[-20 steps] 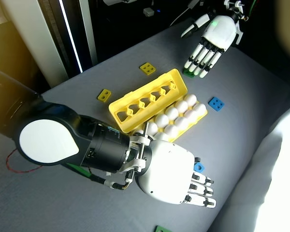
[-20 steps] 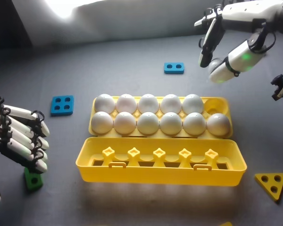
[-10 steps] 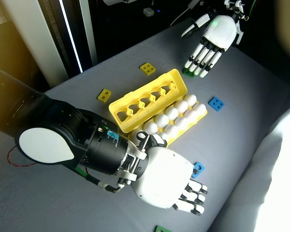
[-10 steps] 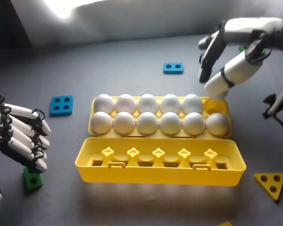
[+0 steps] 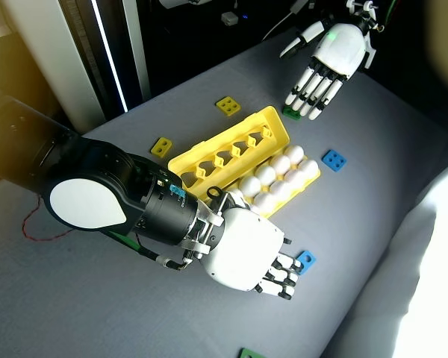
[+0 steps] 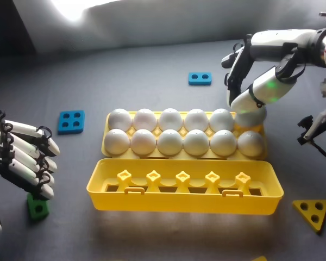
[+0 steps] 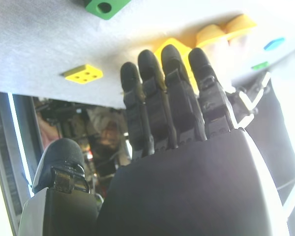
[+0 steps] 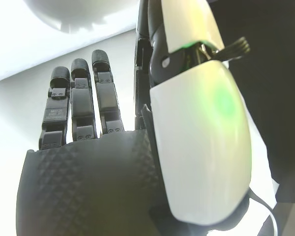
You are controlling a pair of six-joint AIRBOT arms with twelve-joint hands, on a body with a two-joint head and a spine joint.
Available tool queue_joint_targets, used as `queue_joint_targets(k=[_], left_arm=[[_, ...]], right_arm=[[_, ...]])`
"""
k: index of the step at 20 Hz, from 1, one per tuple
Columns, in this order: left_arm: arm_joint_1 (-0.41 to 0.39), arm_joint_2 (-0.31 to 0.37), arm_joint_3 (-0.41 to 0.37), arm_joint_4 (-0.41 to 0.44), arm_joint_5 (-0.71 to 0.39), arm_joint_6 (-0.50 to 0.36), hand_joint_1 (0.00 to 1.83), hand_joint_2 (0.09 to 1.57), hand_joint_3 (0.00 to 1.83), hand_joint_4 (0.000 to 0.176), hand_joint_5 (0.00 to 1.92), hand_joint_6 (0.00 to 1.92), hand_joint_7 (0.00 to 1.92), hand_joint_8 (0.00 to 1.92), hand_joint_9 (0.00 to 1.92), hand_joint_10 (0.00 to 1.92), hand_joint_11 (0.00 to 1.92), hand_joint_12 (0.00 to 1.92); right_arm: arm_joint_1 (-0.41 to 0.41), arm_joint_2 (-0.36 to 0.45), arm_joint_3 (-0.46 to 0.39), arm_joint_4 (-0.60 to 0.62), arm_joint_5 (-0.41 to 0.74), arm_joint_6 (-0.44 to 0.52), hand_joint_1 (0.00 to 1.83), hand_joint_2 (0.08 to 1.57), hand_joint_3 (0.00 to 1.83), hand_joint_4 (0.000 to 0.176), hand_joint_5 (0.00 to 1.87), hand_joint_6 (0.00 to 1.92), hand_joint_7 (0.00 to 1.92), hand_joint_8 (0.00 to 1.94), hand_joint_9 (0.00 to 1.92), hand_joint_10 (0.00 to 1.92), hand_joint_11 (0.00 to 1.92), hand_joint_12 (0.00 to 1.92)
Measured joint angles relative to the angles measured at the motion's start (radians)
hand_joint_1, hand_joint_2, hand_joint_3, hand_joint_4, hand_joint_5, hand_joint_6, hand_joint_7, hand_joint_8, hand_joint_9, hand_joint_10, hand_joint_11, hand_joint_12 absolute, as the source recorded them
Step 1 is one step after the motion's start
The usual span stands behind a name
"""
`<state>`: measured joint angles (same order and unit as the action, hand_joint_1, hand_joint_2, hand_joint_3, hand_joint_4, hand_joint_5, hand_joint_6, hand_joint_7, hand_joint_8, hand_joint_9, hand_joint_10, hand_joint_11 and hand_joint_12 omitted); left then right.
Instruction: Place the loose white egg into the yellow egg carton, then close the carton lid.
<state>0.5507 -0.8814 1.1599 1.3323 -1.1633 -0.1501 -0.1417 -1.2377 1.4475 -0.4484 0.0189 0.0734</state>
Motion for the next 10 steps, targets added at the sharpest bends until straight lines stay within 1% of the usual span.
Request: queue_joint_targets(k=[4, 5, 8, 10], left_arm=[[0.0, 0.0, 0.0, 0.0, 0.0, 0.0, 0.0, 1.21, 0.0, 0.0, 0.56, 0.0, 0.54, 0.0, 0.43, 0.0, 0.0, 0.57], [0.0, 0.0, 0.0, -0.001, 0.0, 0.0, 0.0, 1.2, 0.0, 0.0, 0.56, 0.0, 0.54, 0.0, 0.43, 0.0, 0.0, 0.58], [0.0, 0.0, 0.0, -0.001, 0.0, 0.0, 0.0, 1.2, 0.0, 0.0, 0.56, 0.0, 0.54, 0.0, 0.43, 0.0, 0.0, 0.61], [0.0, 0.0, 0.0, 0.001, 0.0, 0.0, 0.0, 1.19, 0.0, 0.0, 0.56, 0.0, 0.53, 0.0, 0.42, 0.0, 0.0, 0.6]], right_arm=[[0.029, -0.005, 0.0, 0.001, 0.002, -0.017, 1.09, 1.0, 0.0, 0.176, 1.24, 0.54, 0.27, 0.0, 0.15, 0.0, 0.0, 0.12], [0.034, -0.009, -0.006, 0.001, 0.003, -0.024, 1.09, 1.0, 0.0, 0.176, 1.24, 0.54, 0.27, 0.0, 0.14, 0.0, 0.0, 0.07], [0.041, -0.017, -0.014, 0.003, 0.006, -0.035, 1.09, 1.0, 0.0, 0.176, 1.23, 0.55, 0.29, 0.0, 0.16, 0.0, 0.0, 0.11], [0.041, -0.016, -0.013, 0.003, 0.005, -0.055, 1.09, 1.01, 0.0, 0.176, 1.23, 0.57, 0.27, 0.0, 0.14, 0.0, 0.0, 0.04]])
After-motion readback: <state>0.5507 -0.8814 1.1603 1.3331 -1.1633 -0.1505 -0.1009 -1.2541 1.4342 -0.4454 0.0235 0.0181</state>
